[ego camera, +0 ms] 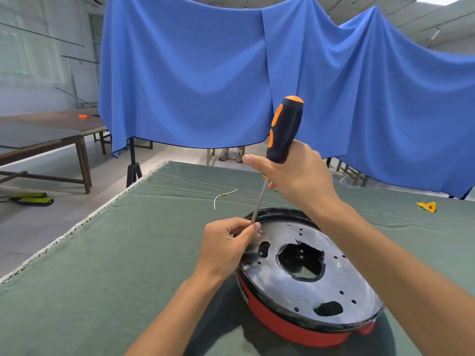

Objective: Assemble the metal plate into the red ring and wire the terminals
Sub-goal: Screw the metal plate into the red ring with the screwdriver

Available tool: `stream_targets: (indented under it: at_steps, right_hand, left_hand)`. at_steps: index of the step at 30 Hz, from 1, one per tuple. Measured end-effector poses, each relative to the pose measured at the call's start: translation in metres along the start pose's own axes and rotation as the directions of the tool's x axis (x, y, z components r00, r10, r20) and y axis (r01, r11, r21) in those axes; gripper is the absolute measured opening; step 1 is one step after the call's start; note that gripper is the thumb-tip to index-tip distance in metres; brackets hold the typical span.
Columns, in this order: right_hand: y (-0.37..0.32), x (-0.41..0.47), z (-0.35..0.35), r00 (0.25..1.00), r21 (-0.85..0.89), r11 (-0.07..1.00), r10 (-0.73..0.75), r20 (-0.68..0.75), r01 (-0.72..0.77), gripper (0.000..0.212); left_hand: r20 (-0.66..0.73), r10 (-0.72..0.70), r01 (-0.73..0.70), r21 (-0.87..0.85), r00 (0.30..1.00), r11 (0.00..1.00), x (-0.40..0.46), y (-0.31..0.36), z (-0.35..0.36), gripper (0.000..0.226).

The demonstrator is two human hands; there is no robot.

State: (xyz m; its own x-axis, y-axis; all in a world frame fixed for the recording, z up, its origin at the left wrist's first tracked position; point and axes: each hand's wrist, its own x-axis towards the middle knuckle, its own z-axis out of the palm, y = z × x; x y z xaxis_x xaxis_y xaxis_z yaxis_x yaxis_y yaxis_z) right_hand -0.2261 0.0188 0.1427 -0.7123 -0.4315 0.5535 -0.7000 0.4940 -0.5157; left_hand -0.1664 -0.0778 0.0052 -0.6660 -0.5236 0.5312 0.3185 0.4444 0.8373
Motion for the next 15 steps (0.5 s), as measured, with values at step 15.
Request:
stream_targets:
  at_steps: [15]
  right_hand:
    - [-0.004,0.003,-0.008,0.958,0.386,0.921,-0.062,0.279,-0.053,0.028]
  left_hand:
    - [-0.016,-0.014,0.015,0.017,1.000,1.000,-0.001,0.002,0.000,0.023]
